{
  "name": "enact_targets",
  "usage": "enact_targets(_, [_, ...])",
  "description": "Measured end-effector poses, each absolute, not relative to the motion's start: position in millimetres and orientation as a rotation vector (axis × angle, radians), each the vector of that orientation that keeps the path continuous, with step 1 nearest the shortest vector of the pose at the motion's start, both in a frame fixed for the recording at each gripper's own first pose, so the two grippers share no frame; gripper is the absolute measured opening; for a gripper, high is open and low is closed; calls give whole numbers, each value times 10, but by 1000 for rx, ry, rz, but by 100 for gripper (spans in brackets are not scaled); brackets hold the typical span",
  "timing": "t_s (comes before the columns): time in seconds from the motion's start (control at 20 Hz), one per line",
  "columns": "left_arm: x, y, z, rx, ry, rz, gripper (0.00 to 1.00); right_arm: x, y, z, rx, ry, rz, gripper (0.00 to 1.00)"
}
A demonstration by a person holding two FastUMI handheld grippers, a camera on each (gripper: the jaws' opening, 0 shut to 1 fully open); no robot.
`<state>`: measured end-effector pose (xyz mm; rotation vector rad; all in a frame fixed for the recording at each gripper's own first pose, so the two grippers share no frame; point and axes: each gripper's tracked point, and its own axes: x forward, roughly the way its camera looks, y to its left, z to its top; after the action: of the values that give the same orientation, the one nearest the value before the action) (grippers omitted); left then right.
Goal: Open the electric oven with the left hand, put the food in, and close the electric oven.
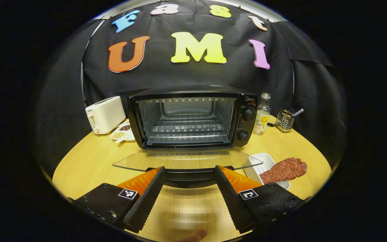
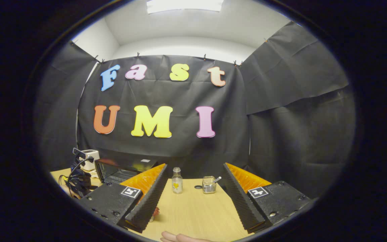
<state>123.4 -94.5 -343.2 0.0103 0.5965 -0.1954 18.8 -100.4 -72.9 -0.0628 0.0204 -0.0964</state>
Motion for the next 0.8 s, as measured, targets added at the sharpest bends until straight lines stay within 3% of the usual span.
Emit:
enact_targets(0.3, [992, -952, -3979, 11, 719, -195, 93, 214, -1011, -844, -66, 48, -100, 100])
enact_targets(0.8, [1012, -903, -3914, 5, 658, -195, 94, 269, -1006, -1038, -74, 94, -97, 100])
